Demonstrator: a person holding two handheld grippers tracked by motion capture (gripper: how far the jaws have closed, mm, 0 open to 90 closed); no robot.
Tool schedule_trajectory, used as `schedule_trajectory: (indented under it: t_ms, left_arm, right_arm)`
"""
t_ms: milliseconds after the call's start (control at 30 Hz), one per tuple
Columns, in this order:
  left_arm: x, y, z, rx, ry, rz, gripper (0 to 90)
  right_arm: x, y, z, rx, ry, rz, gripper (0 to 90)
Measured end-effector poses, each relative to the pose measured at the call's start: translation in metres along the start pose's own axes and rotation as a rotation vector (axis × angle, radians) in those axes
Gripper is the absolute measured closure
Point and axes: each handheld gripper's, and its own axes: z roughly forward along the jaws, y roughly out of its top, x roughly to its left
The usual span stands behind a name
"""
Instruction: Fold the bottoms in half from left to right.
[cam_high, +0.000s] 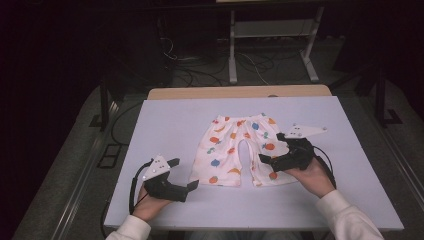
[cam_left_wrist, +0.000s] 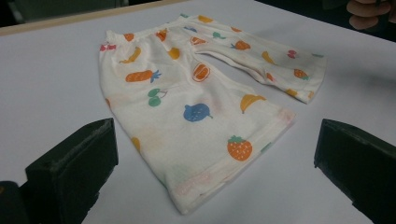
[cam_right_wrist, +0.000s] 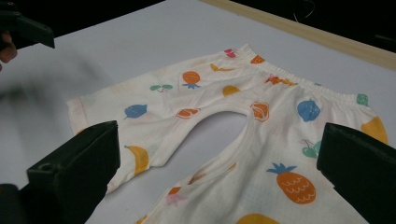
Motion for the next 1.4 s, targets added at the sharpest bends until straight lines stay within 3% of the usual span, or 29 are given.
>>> schedule_trajectory:
  t_ms: [900,1400]
  left_arm:
    - [0.000,0.000,0.000,0.001,-0.005,0.002,0.0]
    - [0.000,0.000,0.000,0.004,-0.010,0.006,0.0]
  right_arm:
    - [-0.009,0.021,0.037,0.035,0.000,-0.019,0.0]
    - [-0.017,0.033,0.059,0.039,0.004,0.021,0.0]
